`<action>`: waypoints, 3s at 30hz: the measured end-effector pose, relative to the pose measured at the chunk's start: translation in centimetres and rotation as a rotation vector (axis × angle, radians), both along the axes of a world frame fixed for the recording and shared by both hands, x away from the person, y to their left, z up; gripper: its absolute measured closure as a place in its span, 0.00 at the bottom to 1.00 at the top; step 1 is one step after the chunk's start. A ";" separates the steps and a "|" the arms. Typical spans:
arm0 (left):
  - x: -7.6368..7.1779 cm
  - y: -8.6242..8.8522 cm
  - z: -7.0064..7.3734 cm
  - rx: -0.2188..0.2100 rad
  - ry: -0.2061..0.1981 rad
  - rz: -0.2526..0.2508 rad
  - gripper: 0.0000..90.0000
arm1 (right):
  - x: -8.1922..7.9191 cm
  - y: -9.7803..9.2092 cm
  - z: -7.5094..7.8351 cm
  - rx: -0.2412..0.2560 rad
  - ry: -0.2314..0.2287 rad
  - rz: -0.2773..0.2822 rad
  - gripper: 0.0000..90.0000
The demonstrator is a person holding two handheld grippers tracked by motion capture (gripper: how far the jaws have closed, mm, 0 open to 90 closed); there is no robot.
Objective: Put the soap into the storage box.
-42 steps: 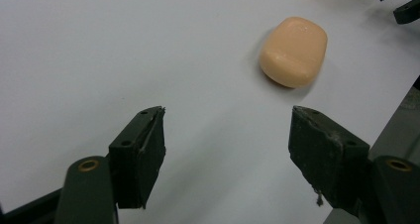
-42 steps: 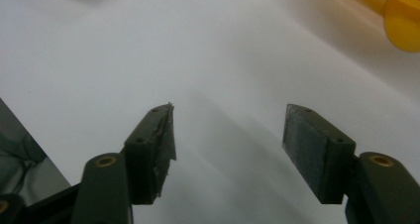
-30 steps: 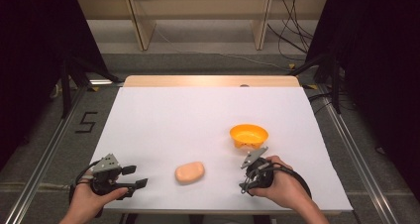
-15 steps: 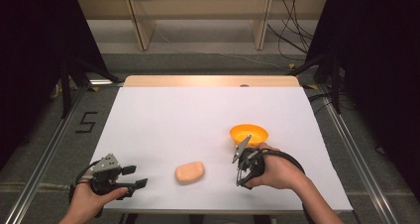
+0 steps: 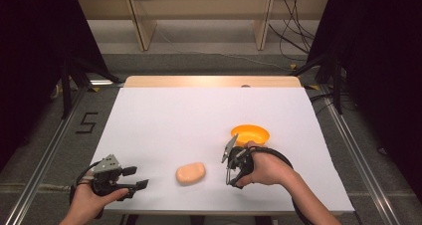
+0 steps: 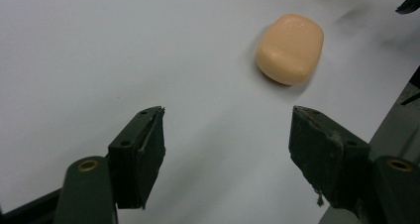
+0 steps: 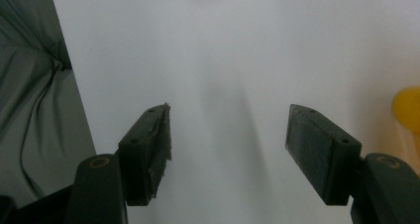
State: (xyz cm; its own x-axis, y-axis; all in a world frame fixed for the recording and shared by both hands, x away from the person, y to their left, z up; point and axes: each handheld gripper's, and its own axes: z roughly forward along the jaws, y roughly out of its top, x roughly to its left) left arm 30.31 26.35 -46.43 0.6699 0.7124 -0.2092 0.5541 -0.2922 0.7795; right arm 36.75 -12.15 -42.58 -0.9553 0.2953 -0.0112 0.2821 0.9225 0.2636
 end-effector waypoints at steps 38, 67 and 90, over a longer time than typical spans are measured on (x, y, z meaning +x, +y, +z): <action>-0.3 0.3 0.0 -0.003 -0.001 0.011 0.33 | 1.0 5.2 0.0 -0.008 -0.011 0.101 0.36; -0.8 0.8 0.1 0.001 -0.003 0.029 0.33 | 2.5 8.7 -1.0 0.012 -0.039 0.245 0.31; -0.9 0.9 0.2 -0.004 -0.005 0.025 0.33 | 2.6 11.7 -2.1 -0.035 -0.015 0.283 0.27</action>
